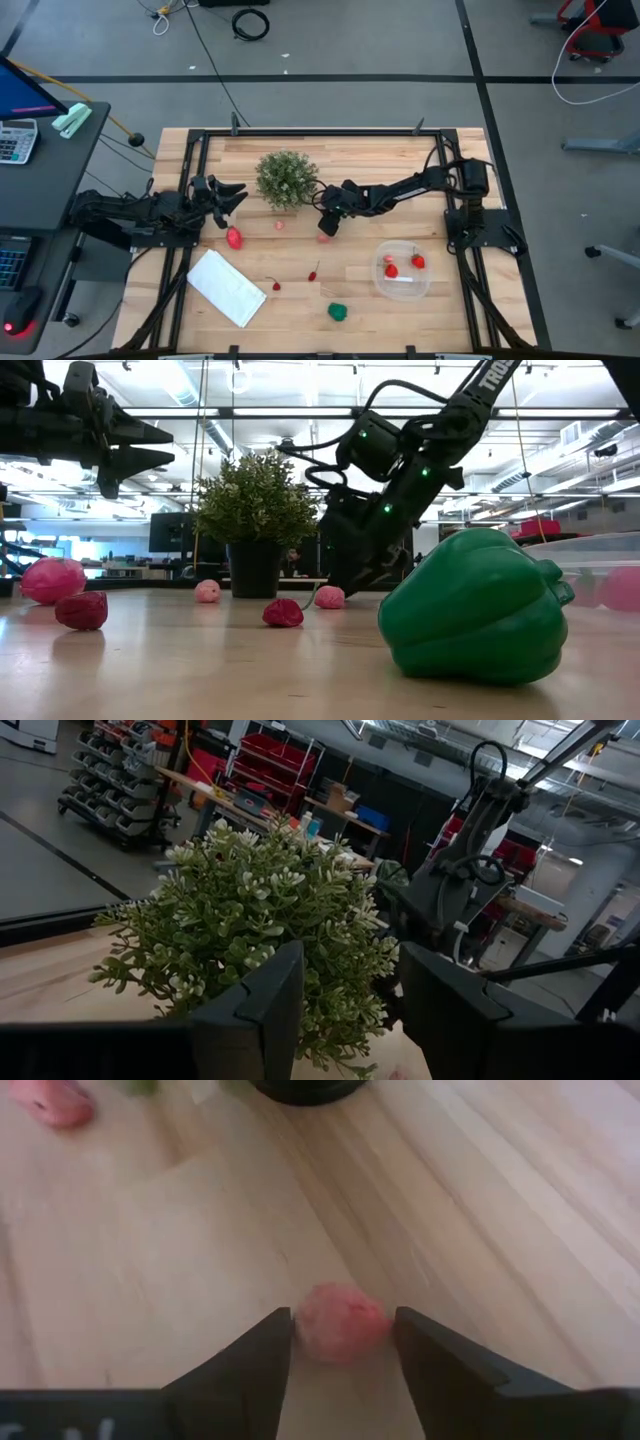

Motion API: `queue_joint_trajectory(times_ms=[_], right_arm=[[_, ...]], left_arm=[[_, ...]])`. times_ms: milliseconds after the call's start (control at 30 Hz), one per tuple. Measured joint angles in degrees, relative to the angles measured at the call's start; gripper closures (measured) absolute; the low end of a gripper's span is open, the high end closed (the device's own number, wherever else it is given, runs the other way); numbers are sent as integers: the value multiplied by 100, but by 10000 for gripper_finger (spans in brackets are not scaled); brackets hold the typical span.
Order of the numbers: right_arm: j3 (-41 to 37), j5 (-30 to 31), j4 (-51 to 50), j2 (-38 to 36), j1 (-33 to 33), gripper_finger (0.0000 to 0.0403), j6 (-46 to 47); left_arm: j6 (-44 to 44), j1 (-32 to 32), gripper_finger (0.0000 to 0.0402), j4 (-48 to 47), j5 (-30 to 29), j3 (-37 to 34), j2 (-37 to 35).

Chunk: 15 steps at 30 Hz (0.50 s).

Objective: Pick and placing Produce into tupperware
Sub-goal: Put the top apricot into the transparent container

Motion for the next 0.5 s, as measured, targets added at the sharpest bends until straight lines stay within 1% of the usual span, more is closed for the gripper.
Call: queue_joint_trajectory(times_ms=[67, 133, 267, 367, 400, 500], right_arm=[[2, 54, 33, 20, 0, 226, 28], [2, 90, 28, 19, 0, 247, 28], [-2, 19, -75, -169, 2, 310, -117], [-2, 7, -220, -519, 30, 355, -264], [-2, 11, -389, -664, 59, 362, -296], [-2, 45, -1140, -1228, 214, 362, -265]], left_arm=[[0, 0, 230, -12, 3, 0, 0], [-4, 0, 230, -10, -1, 0, 0], [16, 0, 230, -36, 1, 0, 0], [35, 0, 230, -36, -2, 0, 0], [33, 0, 230, -36, -1, 0, 0], [34, 0, 230, -38, 1, 0, 0]])
